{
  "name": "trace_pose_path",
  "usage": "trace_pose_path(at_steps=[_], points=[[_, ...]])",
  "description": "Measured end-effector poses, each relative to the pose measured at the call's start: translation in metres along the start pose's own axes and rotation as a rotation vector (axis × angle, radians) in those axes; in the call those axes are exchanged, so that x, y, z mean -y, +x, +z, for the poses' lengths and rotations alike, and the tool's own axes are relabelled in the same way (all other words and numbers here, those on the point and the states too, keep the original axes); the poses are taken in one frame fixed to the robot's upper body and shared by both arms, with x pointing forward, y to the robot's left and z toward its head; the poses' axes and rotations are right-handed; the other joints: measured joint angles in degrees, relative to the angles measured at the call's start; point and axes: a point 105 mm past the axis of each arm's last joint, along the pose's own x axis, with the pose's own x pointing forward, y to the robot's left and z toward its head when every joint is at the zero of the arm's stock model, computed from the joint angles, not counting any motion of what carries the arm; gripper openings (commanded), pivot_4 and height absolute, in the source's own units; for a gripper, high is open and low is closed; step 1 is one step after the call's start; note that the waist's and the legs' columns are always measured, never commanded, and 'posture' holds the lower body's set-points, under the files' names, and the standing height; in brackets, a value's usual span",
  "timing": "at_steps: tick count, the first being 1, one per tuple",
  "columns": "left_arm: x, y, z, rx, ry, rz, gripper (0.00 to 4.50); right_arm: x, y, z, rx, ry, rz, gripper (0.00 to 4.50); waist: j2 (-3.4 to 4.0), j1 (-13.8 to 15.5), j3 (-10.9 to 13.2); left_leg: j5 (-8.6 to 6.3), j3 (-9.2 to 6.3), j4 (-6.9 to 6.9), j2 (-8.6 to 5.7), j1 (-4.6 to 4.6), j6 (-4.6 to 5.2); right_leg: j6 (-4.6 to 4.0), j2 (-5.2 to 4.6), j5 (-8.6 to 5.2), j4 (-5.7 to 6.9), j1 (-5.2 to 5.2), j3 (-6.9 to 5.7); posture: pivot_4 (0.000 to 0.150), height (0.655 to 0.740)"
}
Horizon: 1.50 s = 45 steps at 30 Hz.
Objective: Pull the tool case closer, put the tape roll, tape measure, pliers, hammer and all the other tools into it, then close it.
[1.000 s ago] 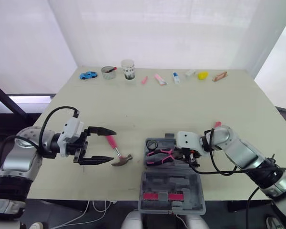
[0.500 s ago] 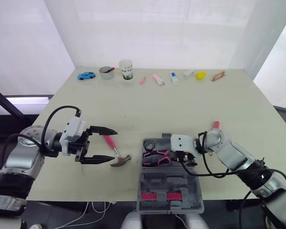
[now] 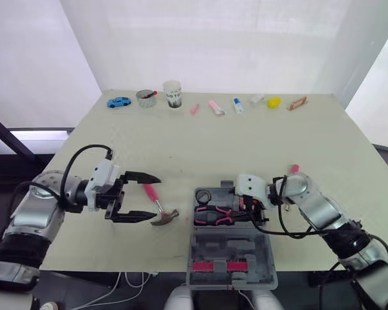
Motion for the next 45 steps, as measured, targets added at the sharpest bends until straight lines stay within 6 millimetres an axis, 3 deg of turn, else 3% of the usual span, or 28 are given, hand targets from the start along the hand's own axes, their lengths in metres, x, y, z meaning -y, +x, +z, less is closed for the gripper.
trace_pose_path(at_steps=[1,5,6,24,29,36,45], points=[[0.000,0.000,0.000,0.001,-0.001,-0.001,4.50,0.000,0.000,-0.001,0.005,-0.001,-0.004,2.15,0.00,0.0,0.0,0.00,0.00,0.00,0.00,0.00,0.00,0.00,0.00,0.00,0.00,0.00,0.00,0.150,0.7400],[0.000,0.003,0.000,0.031,-0.006,0.002,4.50,-0.003,0.010,-0.011,0.047,0.045,-0.020,0.28,0.00,0.0,0.0,0.00,0.00,0.00,0.00,0.00,0.00,0.00,0.00,0.00,0.01,0.00,0.00,0.150,0.7400],[0.000,0.003,0.000,0.034,-0.009,0.004,4.50,-0.004,0.012,-0.014,0.052,0.057,-0.017,0.06,0.00,0.0,0.0,0.00,0.00,0.00,0.00,0.00,0.00,0.00,0.00,0.00,0.02,0.00,0.00,0.150,0.7400],[-0.002,0.003,-0.003,0.048,-0.023,0.018,4.50,-0.009,0.034,-0.043,-0.011,0.115,-0.011,0.06,-0.08,0.0,-0.1,0.01,-0.03,0.04,0.00,0.30,-0.01,-0.01,0.00,0.01,0.08,0.28,0.00,0.150,0.7400],[-0.001,0.003,-0.006,0.049,-0.035,0.023,4.50,-0.009,0.041,-0.052,-0.026,0.167,0.003,0.06,-0.24,-0.1,-0.4,0.00,0.07,-0.01,0.02,1.34,-0.01,-0.20,-0.01,-0.15,0.05,1.12,0.10,0.150,0.7400],[0.004,0.001,-0.013,0.063,-0.059,0.050,4.50,-0.010,0.046,-0.061,-0.068,0.167,0.012,0.06,-0.26,0.1,-1.4,-0.01,0.08,-0.04,0.06,2.12,-0.02,-0.03,-0.17,-0.27,0.01,1.77,0.18,0.150,0.7400],[0.007,-0.007,-0.027,0.088,-0.162,0.188,4.50,-0.004,0.037,-0.056,0.101,0.213,-0.165,0.06,-0.17,-0.1,-1.3,0.00,0.03,-0.09,0.08,1.57,-0.01,-0.23,-0.37,-0.13,0.03,1.20,0.24,0.150,0.7400]])
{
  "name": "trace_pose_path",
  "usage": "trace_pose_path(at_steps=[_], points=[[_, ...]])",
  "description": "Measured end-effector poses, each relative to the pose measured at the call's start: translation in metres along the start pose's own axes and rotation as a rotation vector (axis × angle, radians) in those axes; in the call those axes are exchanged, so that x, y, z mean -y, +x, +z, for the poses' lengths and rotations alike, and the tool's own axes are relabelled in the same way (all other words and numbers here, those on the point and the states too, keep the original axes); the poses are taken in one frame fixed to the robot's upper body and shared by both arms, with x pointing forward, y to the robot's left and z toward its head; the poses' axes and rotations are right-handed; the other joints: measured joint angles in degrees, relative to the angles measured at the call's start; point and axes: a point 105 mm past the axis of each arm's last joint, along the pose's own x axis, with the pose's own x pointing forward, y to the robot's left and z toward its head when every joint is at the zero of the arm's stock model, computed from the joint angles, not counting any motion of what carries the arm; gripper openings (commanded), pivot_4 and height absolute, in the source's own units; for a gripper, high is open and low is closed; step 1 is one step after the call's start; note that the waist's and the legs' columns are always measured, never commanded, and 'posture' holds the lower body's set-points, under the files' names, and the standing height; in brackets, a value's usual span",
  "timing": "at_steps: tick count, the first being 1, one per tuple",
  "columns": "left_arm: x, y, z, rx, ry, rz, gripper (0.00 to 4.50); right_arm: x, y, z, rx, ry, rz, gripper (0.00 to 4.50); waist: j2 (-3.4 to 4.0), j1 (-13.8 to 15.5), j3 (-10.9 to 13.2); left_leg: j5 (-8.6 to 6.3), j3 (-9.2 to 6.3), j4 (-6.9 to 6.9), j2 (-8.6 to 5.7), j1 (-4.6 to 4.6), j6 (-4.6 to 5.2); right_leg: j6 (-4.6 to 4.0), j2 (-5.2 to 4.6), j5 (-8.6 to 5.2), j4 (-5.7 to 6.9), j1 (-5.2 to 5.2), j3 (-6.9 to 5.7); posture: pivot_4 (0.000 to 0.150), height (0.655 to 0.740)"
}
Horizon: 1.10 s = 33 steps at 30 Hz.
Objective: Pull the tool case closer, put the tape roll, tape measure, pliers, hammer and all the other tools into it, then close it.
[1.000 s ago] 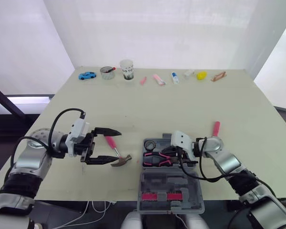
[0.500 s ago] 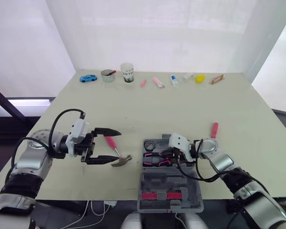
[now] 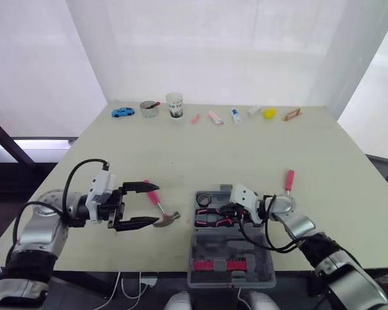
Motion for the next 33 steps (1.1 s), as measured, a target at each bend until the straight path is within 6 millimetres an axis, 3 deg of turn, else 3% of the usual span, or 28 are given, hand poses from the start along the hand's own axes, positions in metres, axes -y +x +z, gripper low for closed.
trace_pose_path(at_steps=[3,5,8,11,13,14,15,16,19,20,23,26,30,33], points=[[-0.006,-0.006,-0.001,0.026,-0.009,0.093,4.50,0.014,-0.011,0.014,0.101,0.060,-0.104,0.06,0.28,0.0,0.2,0.01,0.01,0.00,-0.10,-0.88,0.01,0.02,0.09,0.05,0.09,-0.78,0.01,0.150,0.7400],[-0.010,-0.012,-0.003,0.069,-0.028,0.202,4.50,0.032,-0.030,0.042,0.222,0.034,-0.208,0.06,0.33,0.0,0.2,0.00,-0.09,0.00,-0.07,-1.37,0.01,0.21,0.22,0.16,0.06,-1.20,-0.04,0.150,0.7400],[-0.010,-0.015,-0.006,0.083,-0.050,0.259,4.50,0.041,-0.047,0.055,0.266,0.013,-0.261,0.06,0.31,0.0,0.2,-0.01,-0.07,-0.08,-0.06,-1.56,0.01,0.20,0.26,0.15,-0.07,-1.33,-0.13,0.150,0.7400],[-0.009,-0.024,-0.010,0.096,-0.058,0.347,4.50,0.041,-0.069,0.047,0.284,0.037,-0.323,0.06,0.32,0.2,0.2,-0.03,-0.06,-0.19,-0.07,-1.59,0.01,0.22,0.21,0.12,-0.23,-1.32,-0.14,0.150,0.7400],[-0.004,-0.038,-0.024,0.083,-0.104,0.450,4.50,0.045,-0.106,0.021,0.259,0.098,-0.425,0.06,0.31,0.3,0.3,-0.06,-0.05,-0.22,-0.14,-1.59,0.04,0.29,0.09,0.09,-0.30,-1.28,-0.12,0.150,0.7400],[-0.002,-0.042,-0.028,0.081,-0.115,0.468,4.50,0.046,-0.114,0.016,0.250,0.111,-0.447,0.06,0.28,0.3,0.3,-0.06,-0.04,-0.22,-0.16,-1.57,0.04,0.30,0.06,0.09,-0.31,-1.25,-0.12,0.150,0.7400],[-0.001,-0.050,-0.033,0.089,-0.125,0.533,4.50,0.047,-0.141,0.005,0.255,0.146,-0.523,0.65,0.14,0.1,0.6,-0.05,-0.01,-0.14,-0.13,-1.46,0.05,0.25,0.11,0.07,-0.23,-1.18,-0.14,0.150,0.7400],[-0.001,-0.050,-0.033,0.089,-0.125,0.535,4.50,0.046,-0.142,0.004,0.256,0.148,-0.525,0.65,0.14,0.1,0.6,-0.05,-0.01,-0.14,-0.13,-1.45,0.05,0.24,0.11,0.06,-0.23,-1.17,-0.14,0.150,0.7400],[0.012,-0.076,-0.050,0.054,-0.147,0.657,4.50,0.023,-0.188,-0.034,0.208,0.242,-0.648,2.37,0.16,0.1,0.6,-0.05,0.00,-0.13,-0.09,-1.30,0.04,0.07,0.13,-0.05,-0.21,-0.98,-0.18,0.150,0.7400],[0.016,-0.084,-0.057,0.034,-0.169,0.692,4.50,0.017,-0.200,-0.045,0.189,0.272,-0.688,2.76,0.19,0.1,0.7,-0.05,-0.01,-0.14,-0.10,-1.33,0.04,0.07,0.13,-0.05,-0.20,-1.00,-0.17,0.150,0.7400],[0.030,-0.099,-0.071,0.009,-0.203,0.776,4.50,-0.004,-0.231,-0.062,0.181,0.347,-0.796,4.39,0.16,0.0,0.7,-0.05,-0.07,-0.12,-0.04,-1.26,0.04,0.09,0.12,-0.06,-0.19,-1.02,-0.10,0.150,0.7400],[0.037,-0.106,-0.076,-0.003,-0.214,0.814,4.50,-0.018,-0.244,-0.062,0.193,0.358,-0.845,4.45,0.16,0.0,0.7,-0.04,-0.03,-0.06,0.06,-1.08,0.04,0.24,0.06,-0.13,-0.15,-0.94,-0.02,0.150,0.7400],[0.059,-0.125,-0.092,-0.046,-0.270,0.905,4.50,-0.060,-0.273,-0.083,0.133,0.446,-0.939,4.45,0.14,0.1,0.7,-0.07,0.02,-0.15,0.12,-1.00,0.00,0.24,-0.42,-0.16,-0.22,-0.94,-0.02,0.150,0.7400],[0.066,-0.132,-0.097,-0.058,-0.288,0.947,4.50,-0.078,-0.285,-0.088,0.116,0.480,-0.968,4.45,0.15,0.1,0.7,-0.21,0.00,-0.15,0.09,-1.03,-0.25,0.25,-0.62,-0.17,-0.23,-0.95,-0.01,0.150,0.7400]])
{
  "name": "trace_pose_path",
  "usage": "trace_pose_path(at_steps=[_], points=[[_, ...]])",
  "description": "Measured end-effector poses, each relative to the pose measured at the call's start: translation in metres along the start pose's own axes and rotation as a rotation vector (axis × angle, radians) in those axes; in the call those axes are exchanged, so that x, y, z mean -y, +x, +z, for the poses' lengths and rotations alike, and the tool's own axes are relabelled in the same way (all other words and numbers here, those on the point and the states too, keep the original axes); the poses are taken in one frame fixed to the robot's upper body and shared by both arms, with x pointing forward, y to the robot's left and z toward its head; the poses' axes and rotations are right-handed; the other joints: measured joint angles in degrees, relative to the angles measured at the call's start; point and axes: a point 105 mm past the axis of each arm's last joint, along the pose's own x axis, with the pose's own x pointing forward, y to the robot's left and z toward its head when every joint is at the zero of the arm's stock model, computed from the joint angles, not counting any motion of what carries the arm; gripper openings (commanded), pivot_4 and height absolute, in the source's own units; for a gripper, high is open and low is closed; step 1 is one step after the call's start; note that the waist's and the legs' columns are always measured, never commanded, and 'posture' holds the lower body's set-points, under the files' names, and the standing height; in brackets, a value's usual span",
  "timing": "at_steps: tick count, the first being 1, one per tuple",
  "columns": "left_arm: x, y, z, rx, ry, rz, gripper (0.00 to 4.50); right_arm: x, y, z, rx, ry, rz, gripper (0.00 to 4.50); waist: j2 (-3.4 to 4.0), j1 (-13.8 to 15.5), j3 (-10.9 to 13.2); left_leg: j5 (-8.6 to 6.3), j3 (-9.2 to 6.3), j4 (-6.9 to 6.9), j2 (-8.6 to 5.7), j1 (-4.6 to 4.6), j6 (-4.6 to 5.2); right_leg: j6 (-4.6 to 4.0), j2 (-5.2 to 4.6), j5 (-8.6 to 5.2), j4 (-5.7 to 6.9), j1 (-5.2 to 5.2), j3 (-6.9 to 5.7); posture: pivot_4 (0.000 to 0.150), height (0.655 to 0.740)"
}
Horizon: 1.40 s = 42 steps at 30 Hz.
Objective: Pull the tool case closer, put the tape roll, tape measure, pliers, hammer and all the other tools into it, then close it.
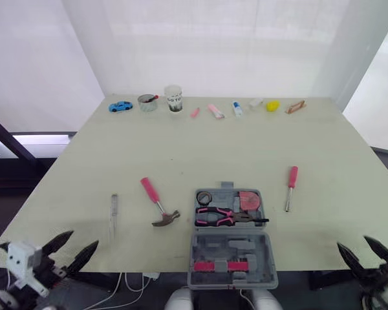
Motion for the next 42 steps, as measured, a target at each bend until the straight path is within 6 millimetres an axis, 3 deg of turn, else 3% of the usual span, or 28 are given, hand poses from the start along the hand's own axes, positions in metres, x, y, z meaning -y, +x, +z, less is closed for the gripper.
trace_pose_path(at_steps=[6,12,16,20,26,33,36,38,39,41,42], points=[[-0.005,-0.017,-0.010,-0.037,-0.019,0.058,4.50,0.015,-0.028,-0.005,-0.024,0.022,-0.068,4.45,0.03,-0.2,0.0,-0.03,0.00,-0.11,0.07,0.00,-0.04,0.01,-0.53,0.00,-0.12,-0.04,-0.45,0.150,0.7400],[-0.005,-0.017,-0.010,-0.036,-0.020,0.061,4.50,0.016,-0.030,-0.009,-0.025,0.031,-0.061,4.45,0.04,-0.1,0.0,-0.03,0.00,-0.37,0.04,-0.01,-0.04,-0.09,-0.76,0.04,-0.25,-0.10,-0.71,0.150,0.7400],[-0.002,-0.007,-0.004,-0.016,0.000,0.028,4.50,0.014,-0.018,-0.001,-0.002,0.004,-0.016,4.45,0.07,-0.1,0.0,-0.02,0.01,-0.41,-0.04,-0.08,-0.03,-0.23,-0.79,0.12,-0.27,-0.18,-0.73,0.150,0.7400],[0.010,0.010,0.000,-0.034,0.033,-0.082,4.50,-0.011,0.006,0.013,-0.020,-0.052,0.129,4.45,0.04,0.0,0.0,0.09,-0.02,-0.41,-0.14,-0.27,0.15,-0.26,-0.76,0.14,-0.29,-0.30,-0.87,0.150,0.7400],[0.035,0.045,0.018,-0.031,0.111,-0.275,4.50,-0.029,0.039,0.037,-0.030,-0.151,0.249,4.45,-0.02,0.4,0.0,0.16,-0.02,-0.35,-0.24,-0.32,0.28,-0.24,-0.46,0.14,-0.27,-0.24,-1.18,0.150,0.7400],[0.068,0.077,0.038,-0.028,0.226,-0.543,4.50,-0.042,0.061,0.043,-0.064,-0.224,0.384,4.45,-0.01,0.7,0.0,0.17,-0.01,-0.27,-0.34,-0.31,0.29,-0.23,-0.10,0.14,-0.24,-0.17,-1.12,0.150,0.7400],[0.079,0.084,0.037,-0.046,0.260,-0.632,4.50,-0.046,0.067,0.039,-0.091,-0.246,0.430,4.45,-0.02,0.5,0.0,0.17,0.01,-0.24,-0.33,-0.28,0.29,-0.23,-0.01,0.14,-0.20,-0.13,-1.10,0.150,0.7400],[0.085,0.089,0.035,-0.060,0.269,-0.690,4.50,-0.048,0.073,0.034,-0.114,-0.253,0.460,3.89,0.00,0.5,0.0,0.17,0.07,-0.12,-0.30,-0.31,0.29,-0.23,0.05,0.14,-0.13,-0.13,-1.11,0.150,0.7400],[0.087,0.092,0.034,-0.071,0.275,-0.718,4.25,-0.049,0.076,0.032,-0.120,-0.260,0.476,3.65,0.00,0.4,0.0,0.17,0.10,-0.07,-0.31,-0.31,0.29,-0.23,0.07,0.14,-0.08,-0.12,-1.12,0.150,0.7400],[0.092,0.097,0.032,-0.101,0.298,-0.787,3.71,-0.053,0.084,0.031,-0.133,-0.287,0.522,2.74,0.01,0.4,0.0,0.18,0.12,0.07,-0.29,-0.31,0.30,-0.22,0.10,0.15,-0.01,-0.10,-1.12,0.150,0.7400],[0.097,0.103,0.032,-0.110,0.317,-0.840,3.22,-0.059,0.091,0.031,-0.143,-0.321,0.571,2.16,0.02,0.4,0.0,0.18,0.13,0.15,-0.29,-0.31,0.30,-0.20,0.10,0.15,0.04,-0.09,-1.11,0.150,0.7400]])
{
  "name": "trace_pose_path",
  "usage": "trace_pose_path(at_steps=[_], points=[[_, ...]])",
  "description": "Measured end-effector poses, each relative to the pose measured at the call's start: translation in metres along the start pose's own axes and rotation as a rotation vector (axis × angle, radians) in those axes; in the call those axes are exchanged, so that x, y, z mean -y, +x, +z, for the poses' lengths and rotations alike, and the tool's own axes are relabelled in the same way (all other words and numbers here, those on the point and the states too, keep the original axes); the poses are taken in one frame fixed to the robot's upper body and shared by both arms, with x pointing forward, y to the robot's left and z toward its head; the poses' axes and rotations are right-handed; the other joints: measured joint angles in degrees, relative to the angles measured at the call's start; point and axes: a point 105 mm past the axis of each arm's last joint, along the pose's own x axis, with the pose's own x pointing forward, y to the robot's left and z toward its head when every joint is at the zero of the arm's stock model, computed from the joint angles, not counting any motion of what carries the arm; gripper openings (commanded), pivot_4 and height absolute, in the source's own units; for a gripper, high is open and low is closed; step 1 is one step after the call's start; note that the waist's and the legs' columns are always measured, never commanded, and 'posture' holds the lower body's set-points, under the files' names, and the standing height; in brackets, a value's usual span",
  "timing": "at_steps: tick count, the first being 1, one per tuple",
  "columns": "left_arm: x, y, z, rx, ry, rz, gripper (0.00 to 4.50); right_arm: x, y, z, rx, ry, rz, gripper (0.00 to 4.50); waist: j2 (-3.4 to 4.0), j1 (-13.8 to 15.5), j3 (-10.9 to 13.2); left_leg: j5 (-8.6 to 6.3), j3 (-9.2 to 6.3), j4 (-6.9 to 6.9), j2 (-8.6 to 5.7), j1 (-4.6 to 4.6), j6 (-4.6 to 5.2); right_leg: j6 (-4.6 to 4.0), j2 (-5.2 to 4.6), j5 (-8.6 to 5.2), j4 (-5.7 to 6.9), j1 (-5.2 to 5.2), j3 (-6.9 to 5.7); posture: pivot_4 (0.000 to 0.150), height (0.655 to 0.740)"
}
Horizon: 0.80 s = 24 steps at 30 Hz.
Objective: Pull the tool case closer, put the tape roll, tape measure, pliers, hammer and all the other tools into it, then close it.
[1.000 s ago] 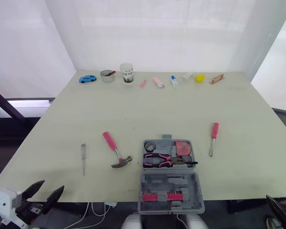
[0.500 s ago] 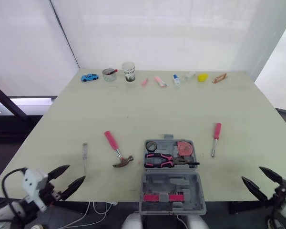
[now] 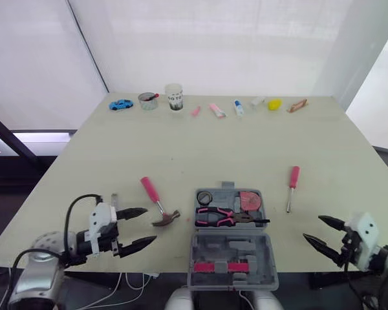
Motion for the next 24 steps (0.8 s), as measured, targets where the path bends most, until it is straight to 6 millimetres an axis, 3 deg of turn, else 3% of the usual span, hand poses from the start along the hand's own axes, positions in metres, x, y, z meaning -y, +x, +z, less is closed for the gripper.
trace_pose_path(at_steps=[4,8,13,20,24], points=[[0.002,0.013,-0.005,-0.063,0.022,-0.128,1.41,-0.010,0.021,-0.003,-0.040,-0.054,0.123,0.14,-0.01,0.0,0.0,0.00,-0.02,0.03,0.00,0.01,0.00,-0.01,0.03,0.01,0.02,0.05,0.00,0.150,0.7400],[-0.001,0.023,-0.004,-0.081,0.023,-0.179,0.06,-0.015,0.037,-0.004,-0.059,-0.089,0.194,0.00,-0.01,0.0,0.0,0.00,-0.04,0.04,0.00,-0.03,0.00,0.20,0.05,0.13,0.02,0.05,-0.01,0.150,0.7400],[-0.001,0.042,-0.004,-0.108,0.001,-0.259,0.06,-0.018,0.053,-0.007,-0.093,-0.157,0.268,0.00,-0.01,0.0,0.0,0.00,-0.06,0.07,-0.02,-0.04,0.00,0.21,0.06,0.14,0.04,0.06,-0.01,0.150,0.7400],[-0.001,0.057,-0.007,-0.126,-0.019,-0.300,0.06,-0.025,0.059,-0.022,-0.157,-0.186,0.336,0.00,-0.01,0.0,0.0,0.00,-0.11,0.08,-0.02,-0.06,0.00,0.22,0.09,0.14,0.07,0.05,-0.03,0.150,0.7400],[0.000,0.063,-0.009,-0.141,-0.024,-0.321,0.06,-0.024,0.064,-0.019,-0.149,-0.205,0.340,0.00,-0.01,-0.2,0.0,0.01,-0.11,0.11,-0.02,-0.04,0.00,0.23,0.10,0.15,0.10,0.06,-0.02,0.150,0.7400]])
